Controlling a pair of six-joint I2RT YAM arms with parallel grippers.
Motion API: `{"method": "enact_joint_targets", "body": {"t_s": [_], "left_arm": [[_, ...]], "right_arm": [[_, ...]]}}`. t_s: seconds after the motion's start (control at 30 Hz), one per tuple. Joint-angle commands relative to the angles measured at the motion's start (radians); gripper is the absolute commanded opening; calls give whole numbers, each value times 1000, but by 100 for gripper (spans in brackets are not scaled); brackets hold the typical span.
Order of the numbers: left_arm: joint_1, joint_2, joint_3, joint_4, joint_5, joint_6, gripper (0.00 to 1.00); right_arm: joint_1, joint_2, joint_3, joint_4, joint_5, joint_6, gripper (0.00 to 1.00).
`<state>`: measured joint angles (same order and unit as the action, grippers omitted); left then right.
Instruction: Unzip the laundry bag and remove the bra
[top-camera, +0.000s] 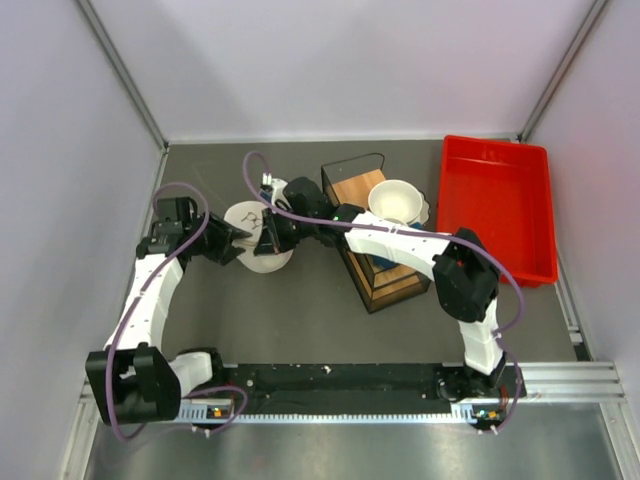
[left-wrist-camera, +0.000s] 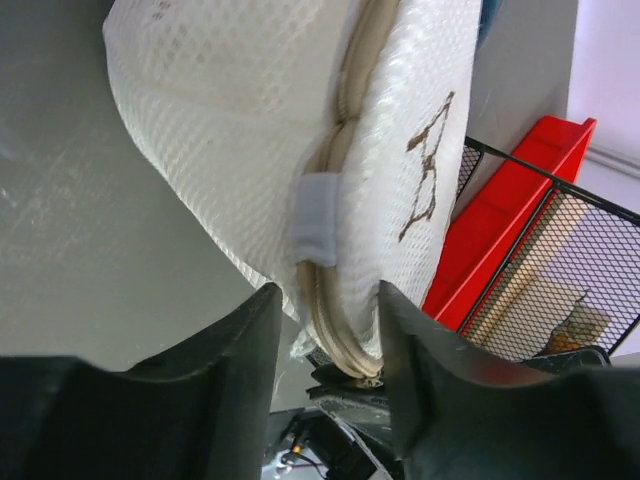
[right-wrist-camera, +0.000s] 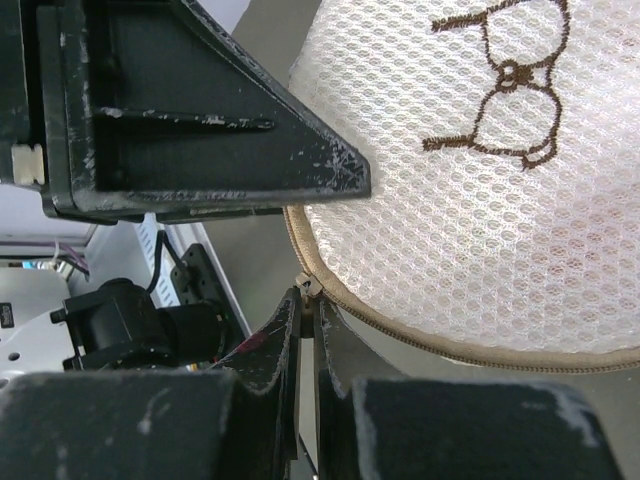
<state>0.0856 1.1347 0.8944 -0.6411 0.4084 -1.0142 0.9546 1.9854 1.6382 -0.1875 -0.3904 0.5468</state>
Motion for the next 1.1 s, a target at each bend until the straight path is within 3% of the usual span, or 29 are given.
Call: {"method": "enact_joint_targets", "body": {"t_s": [0.0,0.03,0.1,0.47,0.63,0.73,0.8,0.83,0.9,0.97,1.07], "left_arm": [[6,13,47,92,-14,-17,34],[8,14,54,81,-20,-14,13],[20,20,83,60,-31,17,0],[154,100,253,-109,6,319,0],[152,267,316,-45,138,329,0],[149,354,339,-16,136,315,0],[148,379,356,-23,136,325,16],[148,379,357,-29,141,333,43],[148,355,359,-43,136,344,66],[148,294,357,-77,124,347,84],[148,160,266,-68,119,292,95]], "right_arm": [[13,-8,6,57,-13,2,0],[12,-13,-1,53,-10,-8,0],[10,-37,-9,30,5,-31,0],[-73,-168,-133,-52,24,-205,0],[-7,-183,-86,-93,45,-258,0],[13,-152,-48,-102,42,-208,0],[16,-123,-34,-102,30,-173,0],[19,-117,-28,-102,28,-147,0],[16,-100,-26,-102,53,-130,0],[16,-99,-20,-101,67,-114,0],[18,-91,-14,-101,74,-107,0]]}}
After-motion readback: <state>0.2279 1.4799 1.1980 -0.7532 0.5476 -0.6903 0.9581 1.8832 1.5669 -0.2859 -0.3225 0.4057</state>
